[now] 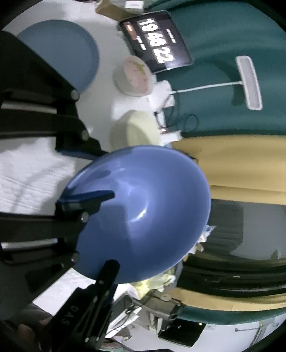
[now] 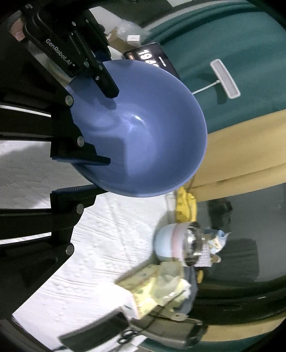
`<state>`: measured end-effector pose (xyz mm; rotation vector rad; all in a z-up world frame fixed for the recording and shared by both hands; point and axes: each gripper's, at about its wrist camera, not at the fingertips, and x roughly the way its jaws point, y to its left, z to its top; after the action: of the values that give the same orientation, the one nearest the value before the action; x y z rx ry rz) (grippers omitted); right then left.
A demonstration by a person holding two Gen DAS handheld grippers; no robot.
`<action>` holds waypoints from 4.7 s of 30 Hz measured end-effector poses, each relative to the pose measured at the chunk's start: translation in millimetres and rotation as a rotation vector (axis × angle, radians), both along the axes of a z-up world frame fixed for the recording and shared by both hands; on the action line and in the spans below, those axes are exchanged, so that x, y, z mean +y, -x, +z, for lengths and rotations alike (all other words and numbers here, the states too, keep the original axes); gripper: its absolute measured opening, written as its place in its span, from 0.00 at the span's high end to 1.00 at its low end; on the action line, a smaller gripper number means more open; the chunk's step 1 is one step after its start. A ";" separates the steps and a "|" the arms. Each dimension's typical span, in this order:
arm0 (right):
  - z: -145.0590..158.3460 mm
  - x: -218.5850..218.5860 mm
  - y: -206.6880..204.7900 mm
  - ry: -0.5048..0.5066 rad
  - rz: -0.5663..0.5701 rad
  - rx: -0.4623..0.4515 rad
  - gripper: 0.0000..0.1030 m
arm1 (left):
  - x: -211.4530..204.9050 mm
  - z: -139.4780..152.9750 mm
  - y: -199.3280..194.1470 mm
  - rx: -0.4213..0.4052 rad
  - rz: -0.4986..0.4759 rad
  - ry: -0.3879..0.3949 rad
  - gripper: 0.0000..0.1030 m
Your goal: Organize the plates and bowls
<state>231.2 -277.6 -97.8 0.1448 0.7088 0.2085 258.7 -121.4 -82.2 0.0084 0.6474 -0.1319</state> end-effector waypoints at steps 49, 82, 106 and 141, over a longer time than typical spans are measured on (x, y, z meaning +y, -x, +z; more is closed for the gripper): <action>-5.1 31.9 21.3 0.043 0.056 0.172 0.69 | 58.5 -31.3 39.7 0.212 0.031 0.100 0.55; 33.2 66.1 -69.0 0.091 0.156 0.090 0.69 | 93.0 14.4 -34.9 0.114 0.113 0.106 0.54; 6.8 99.7 -157.4 0.077 0.178 0.224 0.69 | 103.7 -2.4 -116.3 0.198 0.116 0.139 0.54; -51.5 118.5 -218.4 0.034 0.131 0.381 0.74 | 103.6 -62.1 -177.7 0.356 0.131 0.153 0.66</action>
<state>449.6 -159.1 -149.3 0.1066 1.1022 0.2981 436.4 -17.8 -144.3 -0.2092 0.9888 -0.0555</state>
